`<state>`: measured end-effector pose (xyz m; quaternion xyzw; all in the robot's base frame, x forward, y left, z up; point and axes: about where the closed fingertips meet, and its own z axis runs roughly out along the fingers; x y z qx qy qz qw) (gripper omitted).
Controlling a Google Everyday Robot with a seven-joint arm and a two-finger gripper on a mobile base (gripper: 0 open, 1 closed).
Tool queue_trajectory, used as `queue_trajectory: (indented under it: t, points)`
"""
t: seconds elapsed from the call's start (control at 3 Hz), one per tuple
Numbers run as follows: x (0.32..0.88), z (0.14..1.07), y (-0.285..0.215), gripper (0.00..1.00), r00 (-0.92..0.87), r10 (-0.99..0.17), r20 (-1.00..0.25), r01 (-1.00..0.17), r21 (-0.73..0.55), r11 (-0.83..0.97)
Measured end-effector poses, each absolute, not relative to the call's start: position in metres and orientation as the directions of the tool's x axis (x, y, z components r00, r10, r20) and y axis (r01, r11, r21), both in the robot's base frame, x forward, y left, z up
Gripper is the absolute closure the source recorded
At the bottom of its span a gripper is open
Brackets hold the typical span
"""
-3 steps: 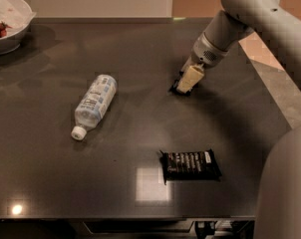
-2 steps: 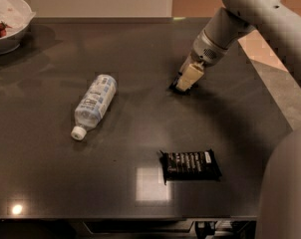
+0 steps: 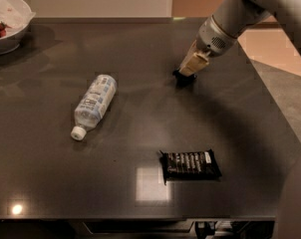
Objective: Pick rxbar blueberry
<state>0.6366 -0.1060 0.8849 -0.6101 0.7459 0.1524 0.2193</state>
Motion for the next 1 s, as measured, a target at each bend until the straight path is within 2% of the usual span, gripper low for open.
queue_trajectory:
  t: [1.0]
  points:
    - [0.601,0.998,-0.108,1.0,0.015,-0.798,-0.603,-0.967,-0.213,0.143]
